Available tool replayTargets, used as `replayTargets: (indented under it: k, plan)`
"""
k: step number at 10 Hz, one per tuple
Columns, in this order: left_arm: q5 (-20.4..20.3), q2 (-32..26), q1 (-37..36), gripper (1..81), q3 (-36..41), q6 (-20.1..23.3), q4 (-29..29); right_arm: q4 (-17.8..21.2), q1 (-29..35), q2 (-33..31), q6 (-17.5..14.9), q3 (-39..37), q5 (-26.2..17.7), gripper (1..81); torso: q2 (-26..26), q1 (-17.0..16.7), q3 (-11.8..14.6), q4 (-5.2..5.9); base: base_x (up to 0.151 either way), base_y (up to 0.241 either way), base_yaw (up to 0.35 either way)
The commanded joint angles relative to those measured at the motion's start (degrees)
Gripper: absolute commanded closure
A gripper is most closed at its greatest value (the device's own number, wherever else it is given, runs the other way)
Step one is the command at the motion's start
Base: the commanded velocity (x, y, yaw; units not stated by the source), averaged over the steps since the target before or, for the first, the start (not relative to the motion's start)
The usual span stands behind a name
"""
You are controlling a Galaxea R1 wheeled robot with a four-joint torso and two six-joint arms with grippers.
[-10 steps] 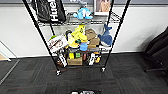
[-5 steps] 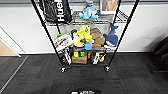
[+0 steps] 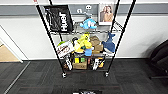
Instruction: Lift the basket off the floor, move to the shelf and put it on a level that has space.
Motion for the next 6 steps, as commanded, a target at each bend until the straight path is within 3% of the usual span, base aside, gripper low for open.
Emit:
replayTargets:
  k: [1, 6]
  plan:
    - [2.57, -5.36, -6.42, 81.1, 7.40, -0.36, -1.47, 1.01, 6.25, -6.71, 0.35, 8.83, -1.75, 81.1, 5.64, -3.65, 5.64, 0.00, 0.000, 0.000, 0.000]
    - [2.39, -9.41, -7.57, 81.1, 14.52, -0.45, -1.56, 1.10, 7.12, -13.12, 1.05, 18.67, 1.67, 81.1, 14.78, -9.69, 15.04, 0.00, 0.000, 0.000, 0.000]
